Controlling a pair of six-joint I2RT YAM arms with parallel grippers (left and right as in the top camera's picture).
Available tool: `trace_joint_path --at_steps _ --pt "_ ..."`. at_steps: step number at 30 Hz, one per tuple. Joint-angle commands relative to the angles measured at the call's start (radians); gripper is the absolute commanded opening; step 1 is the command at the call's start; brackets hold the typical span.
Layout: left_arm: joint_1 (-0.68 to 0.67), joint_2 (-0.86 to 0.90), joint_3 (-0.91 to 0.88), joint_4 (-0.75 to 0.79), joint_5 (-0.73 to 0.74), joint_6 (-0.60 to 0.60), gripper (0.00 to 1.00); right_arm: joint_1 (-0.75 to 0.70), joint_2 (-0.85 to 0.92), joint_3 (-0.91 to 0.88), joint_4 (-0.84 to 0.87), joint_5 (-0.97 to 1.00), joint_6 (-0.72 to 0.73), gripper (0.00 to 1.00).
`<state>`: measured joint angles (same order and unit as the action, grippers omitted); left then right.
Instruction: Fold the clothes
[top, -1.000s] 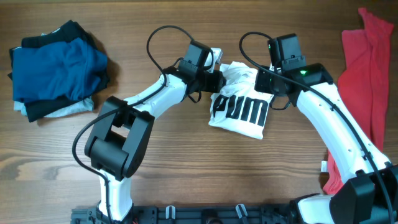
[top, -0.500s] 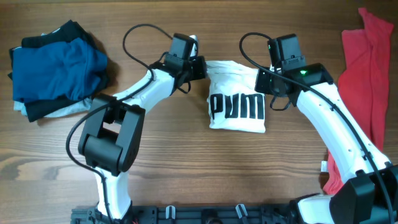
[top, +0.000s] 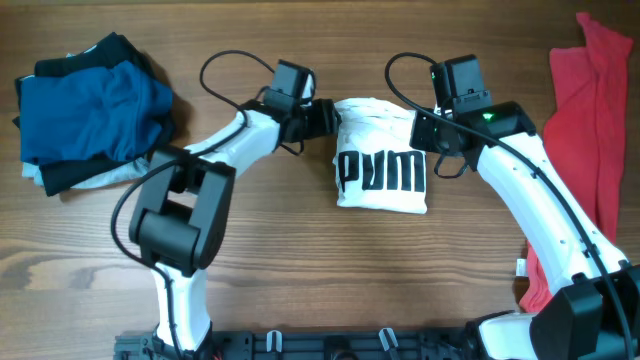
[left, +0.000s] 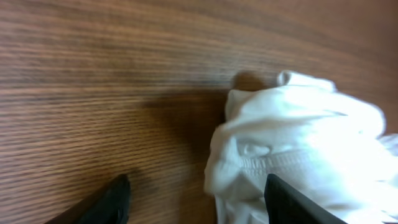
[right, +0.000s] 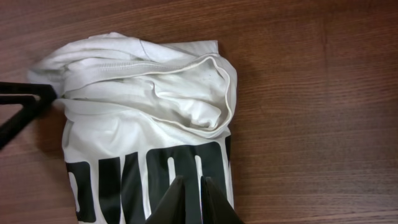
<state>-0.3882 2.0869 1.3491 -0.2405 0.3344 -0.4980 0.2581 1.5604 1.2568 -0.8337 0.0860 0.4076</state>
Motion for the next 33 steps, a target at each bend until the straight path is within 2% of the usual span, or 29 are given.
trace_joint_path --at_steps 1,7,9,10,14,15,17,20,33 --pt "0.046 -0.084 -0.005 0.002 0.179 0.023 0.70 -0.002 0.007 -0.002 -0.002 -0.005 0.014 0.10" --pt "0.056 -0.101 -0.005 0.018 0.280 0.022 0.75 -0.002 0.020 -0.002 -0.016 -0.005 0.014 0.10" --pt "0.054 -0.101 -0.005 0.020 0.278 0.022 0.86 -0.002 0.030 -0.002 -0.021 -0.005 0.014 0.10" --pt "0.053 -0.101 -0.005 0.022 0.278 0.022 0.89 -0.002 0.034 -0.002 -0.024 -0.006 0.015 0.10" --pt "0.037 -0.092 -0.006 0.019 0.268 0.022 0.89 -0.002 0.041 -0.002 -0.026 -0.006 0.017 0.09" --pt "0.034 -0.088 -0.006 0.014 0.251 0.022 0.93 -0.002 0.041 -0.002 -0.025 -0.006 0.020 0.09" --pt "0.021 -0.076 -0.006 0.008 0.209 0.022 0.95 -0.002 0.041 -0.002 -0.024 -0.006 0.022 0.09" --pt "0.000 -0.035 -0.006 0.026 0.203 0.022 0.97 -0.002 0.041 -0.002 -0.029 -0.007 0.021 0.08" --pt "-0.078 0.121 -0.005 0.074 0.216 0.022 0.96 -0.002 0.041 -0.002 -0.037 -0.009 0.022 0.08"
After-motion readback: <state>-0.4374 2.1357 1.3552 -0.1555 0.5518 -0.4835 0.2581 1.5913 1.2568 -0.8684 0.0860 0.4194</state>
